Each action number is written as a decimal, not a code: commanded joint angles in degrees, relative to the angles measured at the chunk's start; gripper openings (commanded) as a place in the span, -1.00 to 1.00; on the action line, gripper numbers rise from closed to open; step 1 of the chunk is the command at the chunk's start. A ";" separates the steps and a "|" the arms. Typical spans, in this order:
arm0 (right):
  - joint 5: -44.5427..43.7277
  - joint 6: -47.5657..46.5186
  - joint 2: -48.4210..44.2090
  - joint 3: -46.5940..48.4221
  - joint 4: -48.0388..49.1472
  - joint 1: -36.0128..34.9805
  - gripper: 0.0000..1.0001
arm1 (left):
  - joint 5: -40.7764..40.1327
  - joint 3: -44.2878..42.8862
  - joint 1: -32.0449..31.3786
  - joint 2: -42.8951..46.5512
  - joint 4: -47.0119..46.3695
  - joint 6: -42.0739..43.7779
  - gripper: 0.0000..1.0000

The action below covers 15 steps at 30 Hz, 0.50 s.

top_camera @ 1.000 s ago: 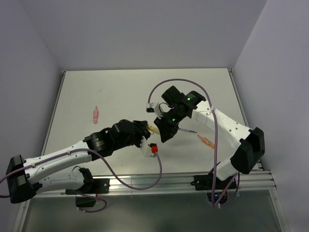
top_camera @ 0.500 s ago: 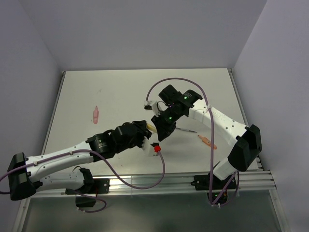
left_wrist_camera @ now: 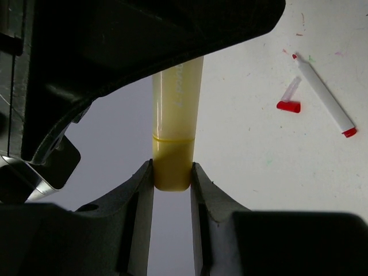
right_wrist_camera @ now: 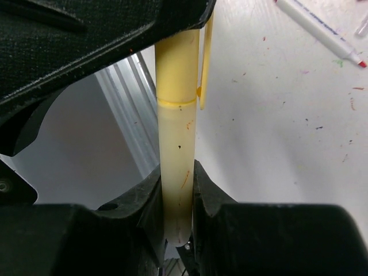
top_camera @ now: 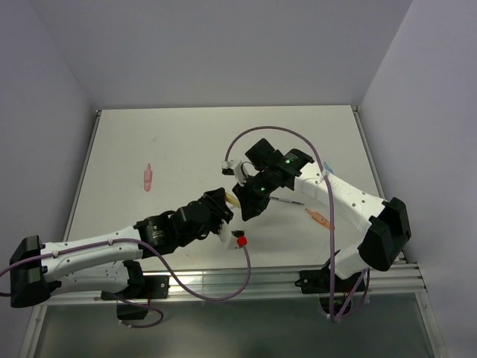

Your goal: Insert the pens into the pen caps

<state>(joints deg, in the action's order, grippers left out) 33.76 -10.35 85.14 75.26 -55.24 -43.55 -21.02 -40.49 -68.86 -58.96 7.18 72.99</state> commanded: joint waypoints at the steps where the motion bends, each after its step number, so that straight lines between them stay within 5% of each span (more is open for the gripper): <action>1: 2.98 -2.04 -5.07 -0.20 15.07 -1.89 -1.00 | 4.85 -0.03 -2.16 0.69 -8.58 2.85 -0.54; 8: 0.43 -2.04 -6.22 -1.26 15.60 -1.98 -1.00 | 2.82 0.68 -2.07 0.60 -10.78 6.11 -0.18; 15: 0.43 -0.73 -6.48 -1.52 16.31 -1.10 -1.00 | 0.89 1.64 -2.07 0.95 -11.84 7.96 -0.01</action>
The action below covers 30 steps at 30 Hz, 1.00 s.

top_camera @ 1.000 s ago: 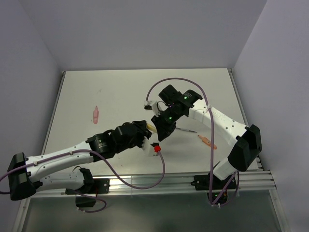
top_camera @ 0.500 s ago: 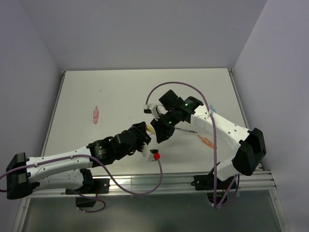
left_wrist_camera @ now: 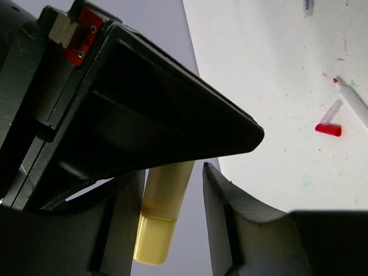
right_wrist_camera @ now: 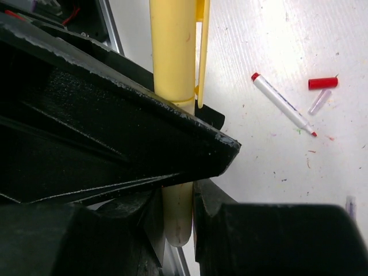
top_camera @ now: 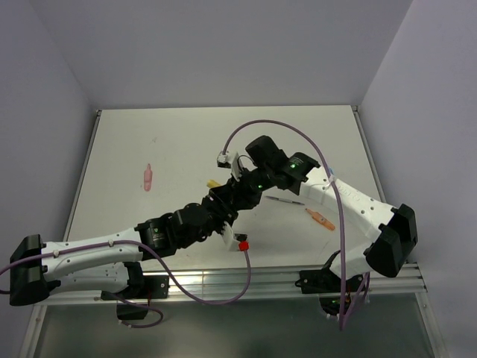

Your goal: Insert the pens into the pen caps

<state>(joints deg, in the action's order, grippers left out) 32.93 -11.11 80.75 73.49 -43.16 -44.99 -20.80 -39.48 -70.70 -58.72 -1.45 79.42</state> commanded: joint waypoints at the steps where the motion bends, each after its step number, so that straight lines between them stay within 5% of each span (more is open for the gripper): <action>1: 1.52 0.39 -2.00 0.25 4.39 0.69 -1.00 | 0.41 0.72 -0.23 0.80 -3.03 1.53 0.00; 20: 14.61 7.51 -2.08 -1.16 15.02 20.46 -1.00 | -0.56 0.56 -0.23 7.47 4.87 -7.24 0.35; 23: 19.53 8.04 -4.19 -2.04 17.23 23.28 -1.00 | -0.66 -7.92 1.25 5.47 11.10 -21.53 0.29; 25: 21.55 7.51 -5.95 -2.39 17.32 24.33 -1.00 | 6.79 -16.28 5.63 2.75 20.63 -38.84 0.11; 28: 24.20 6.98 -8.59 -3.53 17.23 24.51 -1.00 | 20.33 -36.65 20.21 -4.55 30.68 -55.30 -0.06; 30: 25.25 7.68 -9.82 -4.32 17.23 24.60 -1.00 | 26.84 -41.18 29.27 -8.07 32.30 -61.65 -0.13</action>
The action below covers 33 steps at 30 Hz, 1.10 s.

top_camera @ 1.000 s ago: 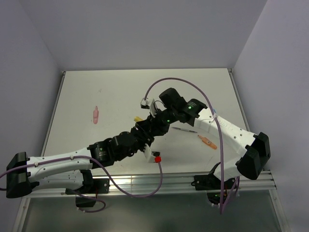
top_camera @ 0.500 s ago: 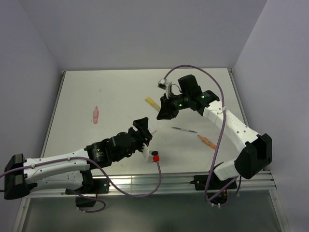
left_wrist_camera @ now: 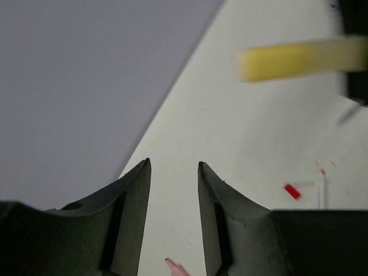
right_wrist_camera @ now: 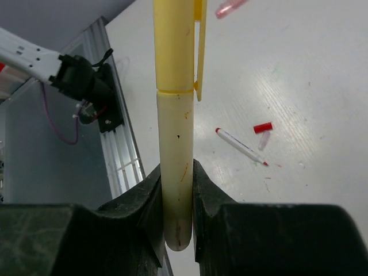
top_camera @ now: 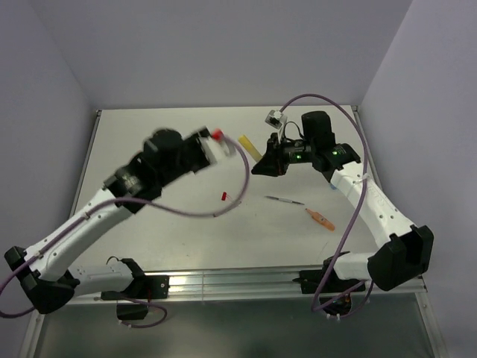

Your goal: Insert the pens into the pen caps

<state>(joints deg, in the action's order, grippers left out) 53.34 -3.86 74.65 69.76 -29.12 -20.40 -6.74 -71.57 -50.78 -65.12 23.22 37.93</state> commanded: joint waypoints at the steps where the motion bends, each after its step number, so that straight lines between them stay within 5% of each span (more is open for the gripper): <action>1: 5.19 0.78 -4.07 -0.76 3.20 -0.07 -1.00 | 14.11 -11.55 13.04 -2.28 7.37 -21.48 -0.14; 11: 3.43 8.07 -2.33 0.82 3.11 -4.38 -1.00 | 20.37 -16.24 14.40 -9.67 4.47 -31.43 -0.24; 17: 2.73 7.64 -1.18 2.23 3.11 -7.72 -1.00 | 16.86 -13.34 14.22 -9.67 2.44 -28.10 -0.40; 33: 1.94 7.29 1.29 4.86 2.23 -10.27 -1.00 | 10.09 -10.61 7.37 -11.08 2.70 -23.96 -0.40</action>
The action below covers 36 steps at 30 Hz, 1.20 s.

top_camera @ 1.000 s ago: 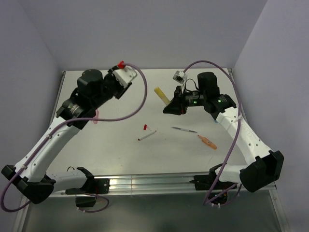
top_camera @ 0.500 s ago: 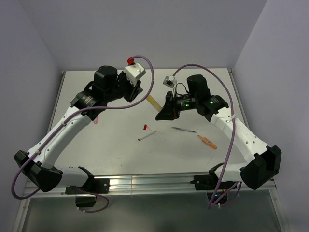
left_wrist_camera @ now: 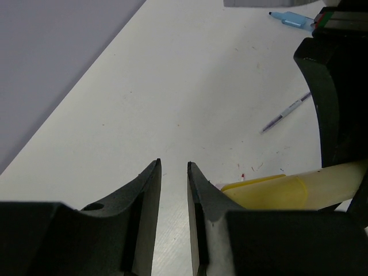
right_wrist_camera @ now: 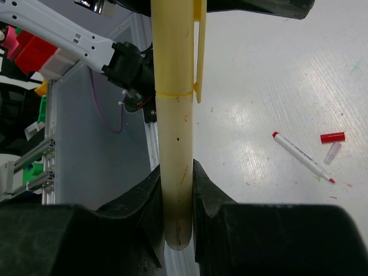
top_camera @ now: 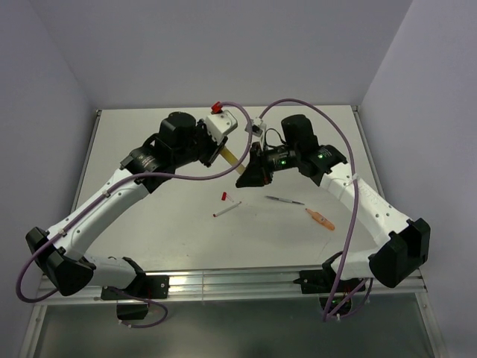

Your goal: Insert the pens into the pen caps

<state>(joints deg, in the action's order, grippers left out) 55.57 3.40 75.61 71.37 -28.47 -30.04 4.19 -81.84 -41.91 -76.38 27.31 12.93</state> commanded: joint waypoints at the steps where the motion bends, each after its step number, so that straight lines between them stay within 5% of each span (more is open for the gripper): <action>1: -0.38 -0.15 0.32 3.42 1.57 -0.72 -1.00 | -1.11 -0.25 -2.12 -0.08 -1.38 1.05 -0.40; 19: -2.22 -0.06 2.43 7.37 1.75 -1.33 -1.00 | 0.47 7.22 -7.57 0.00 -1.21 -3.43 -0.99; 36: -0.99 -0.32 5.16 10.89 3.94 -2.21 -1.00 | 6.18 9.07 -10.73 -0.17 -1.30 -5.72 -1.00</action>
<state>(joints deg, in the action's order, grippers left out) 55.64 3.14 79.55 75.90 -39.13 -31.55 -2.63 -74.19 -46.44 -76.53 24.23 9.17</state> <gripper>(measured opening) 0.252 0.005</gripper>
